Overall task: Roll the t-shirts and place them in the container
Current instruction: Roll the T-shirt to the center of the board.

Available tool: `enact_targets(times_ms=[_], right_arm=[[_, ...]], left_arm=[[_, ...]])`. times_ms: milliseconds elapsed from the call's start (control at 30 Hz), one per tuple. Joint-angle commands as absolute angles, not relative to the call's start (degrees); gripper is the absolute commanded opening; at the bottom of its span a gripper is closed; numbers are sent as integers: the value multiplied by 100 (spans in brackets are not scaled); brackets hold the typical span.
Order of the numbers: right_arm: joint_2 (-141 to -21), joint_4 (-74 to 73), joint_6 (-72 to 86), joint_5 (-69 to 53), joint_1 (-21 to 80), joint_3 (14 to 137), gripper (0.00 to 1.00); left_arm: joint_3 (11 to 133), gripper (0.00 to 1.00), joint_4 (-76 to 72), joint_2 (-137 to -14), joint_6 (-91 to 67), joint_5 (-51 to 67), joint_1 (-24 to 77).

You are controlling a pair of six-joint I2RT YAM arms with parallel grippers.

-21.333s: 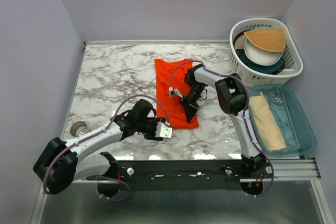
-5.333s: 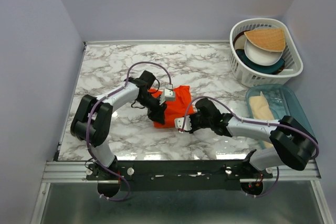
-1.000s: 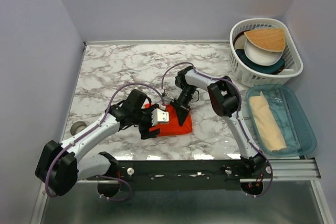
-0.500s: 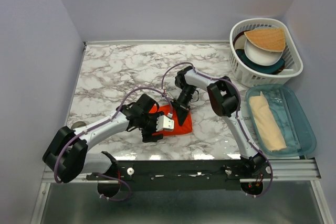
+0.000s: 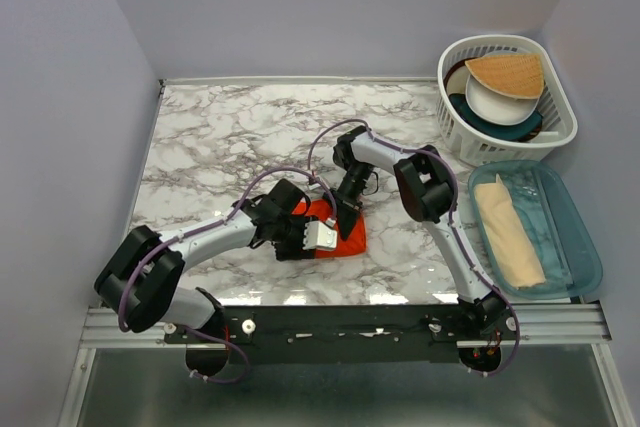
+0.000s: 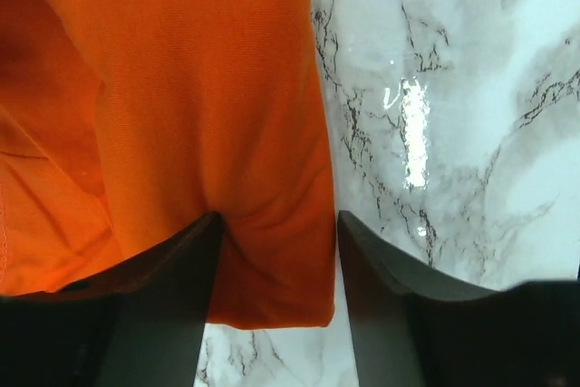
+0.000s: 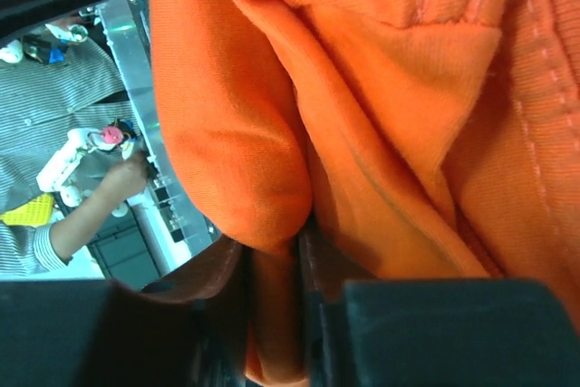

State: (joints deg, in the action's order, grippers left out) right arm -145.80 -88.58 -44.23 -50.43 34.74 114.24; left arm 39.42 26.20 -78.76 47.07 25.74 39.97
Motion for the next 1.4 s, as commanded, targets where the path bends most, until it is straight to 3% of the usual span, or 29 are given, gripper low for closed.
enact_targets(times_ms=[0,33,67,300,400,533,700,800,1000,1367], right_arm=[[-15100,-8745,-4675,-3832,3472,11426,48],[-15047,-8745,-4711,-3832,3463,11391,66],[-14969,-8736,-4789,-3884,3463,11330,100],[-13353,-8500,-4905,-4184,2709,10539,100],[-12141,-7711,-4747,-3817,2261,9645,100],[-10164,-5500,-4710,-3148,1881,7966,100],[-7197,-3370,-5922,-2877,2457,5637,100],[-6349,-2076,-6107,-2532,3222,4353,100],[-6196,-1004,-6293,-2303,4463,3262,100],[-6495,-563,-6637,-2479,5317,2865,100]], left_arm=[[3665,56,3014,-8305,4711,2171,4131],[3674,52,3023,-8306,4711,2171,4157],[3665,49,3050,-8332,4728,2136,4236],[3796,40,3260,-8499,4869,2337,4271],[3972,36,3444,-8622,4799,2566,4254],[4166,34,3700,-8727,4825,3276,4166],[4456,34,4113,-8868,4878,4025,4008],[4544,35,4236,-8850,4974,4157,3990],[4816,36,4552,-9052,5080,4368,3754],[5036,37,4553,-9413,5036,4614,3525]])
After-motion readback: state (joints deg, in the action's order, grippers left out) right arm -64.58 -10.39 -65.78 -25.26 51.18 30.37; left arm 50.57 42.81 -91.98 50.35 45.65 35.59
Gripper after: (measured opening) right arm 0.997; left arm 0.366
